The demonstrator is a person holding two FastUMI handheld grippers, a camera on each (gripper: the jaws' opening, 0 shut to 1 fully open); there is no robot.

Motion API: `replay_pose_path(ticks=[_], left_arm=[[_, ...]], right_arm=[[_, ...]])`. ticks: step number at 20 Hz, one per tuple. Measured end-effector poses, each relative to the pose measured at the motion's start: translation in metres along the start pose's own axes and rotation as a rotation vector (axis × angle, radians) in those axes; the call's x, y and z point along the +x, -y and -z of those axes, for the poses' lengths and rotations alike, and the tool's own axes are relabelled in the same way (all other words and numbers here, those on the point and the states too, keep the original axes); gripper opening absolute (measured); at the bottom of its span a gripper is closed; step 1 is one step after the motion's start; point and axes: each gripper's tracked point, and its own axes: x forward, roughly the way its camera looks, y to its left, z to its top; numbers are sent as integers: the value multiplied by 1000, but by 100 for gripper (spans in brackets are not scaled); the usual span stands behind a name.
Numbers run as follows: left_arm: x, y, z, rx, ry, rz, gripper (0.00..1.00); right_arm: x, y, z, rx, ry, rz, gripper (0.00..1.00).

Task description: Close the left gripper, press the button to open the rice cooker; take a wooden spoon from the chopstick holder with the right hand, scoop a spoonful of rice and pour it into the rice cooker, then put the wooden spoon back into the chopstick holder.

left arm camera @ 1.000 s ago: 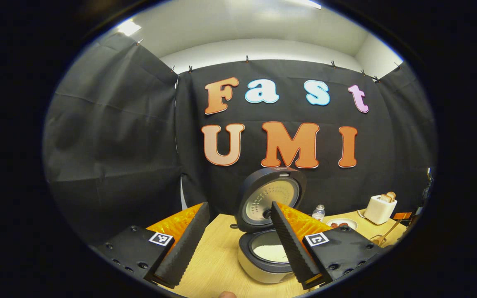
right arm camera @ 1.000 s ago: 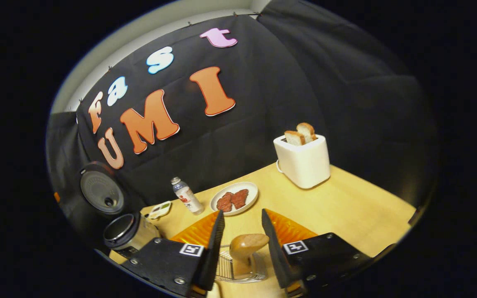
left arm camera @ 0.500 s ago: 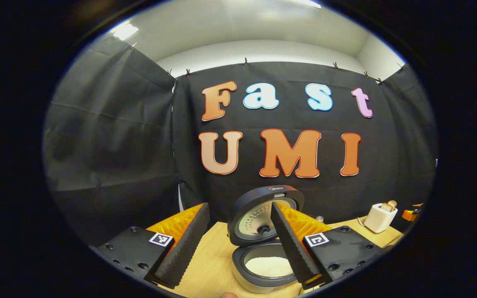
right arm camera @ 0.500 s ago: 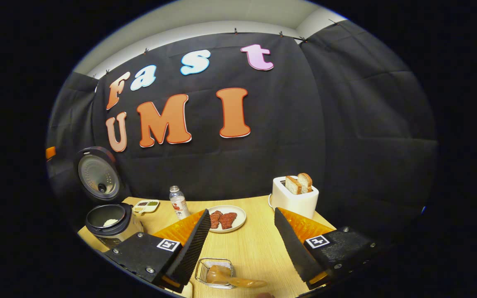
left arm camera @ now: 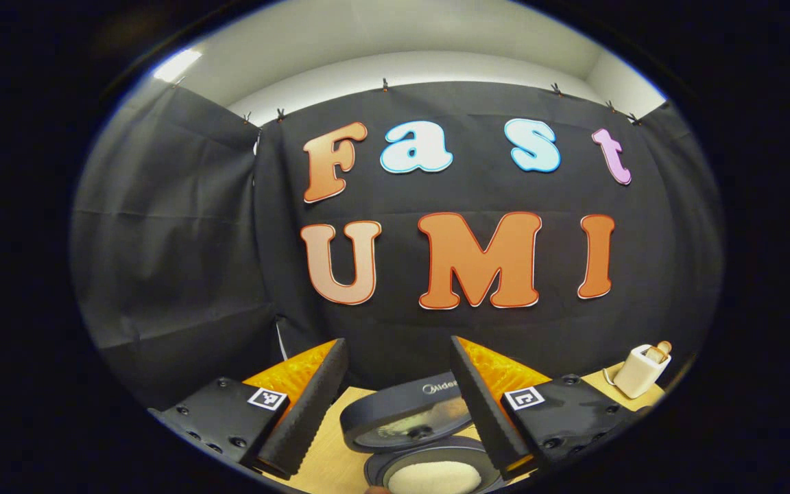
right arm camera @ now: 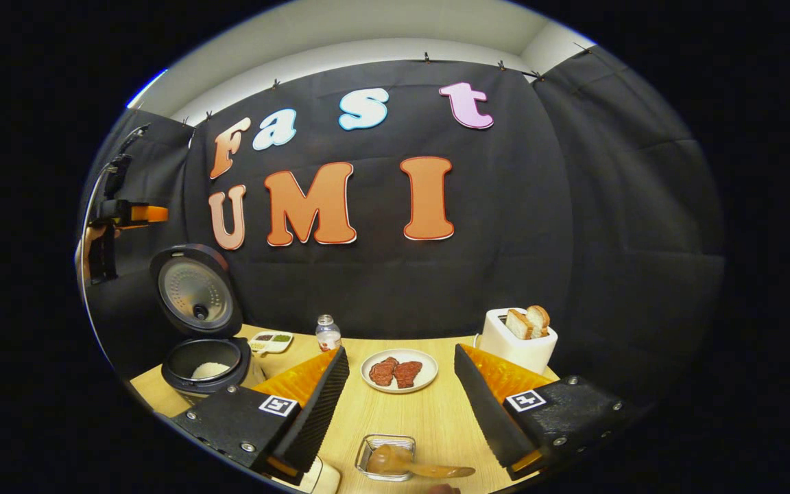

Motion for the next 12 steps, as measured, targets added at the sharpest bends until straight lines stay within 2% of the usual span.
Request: replay_pose_path(ticks=[1,5,6,8,9,10,12], left_arm=[[12,2,-2,15,-6,-8,99],[55,24,16,34,-49,4,99],[62,31,21,26,-59,25,100],[75,27,34,35,-85,6,100],[79,25,48,37,-129,2,100],[76,31,69,19,-193,21,100],[73,33,67,-59,-197,48,100]], right_arm=[[2,1,-1,4,0,-4,95],[2,2,-4,-1,4,-6,95],[1,2,-4,2,4,-7,100],[2,4,-5,3,5,-7,100],[0,6,-6,3,7,-5,95],[0,7,-7,4,12,-2,95],[-1,7,-6,14,16,-5,95]])
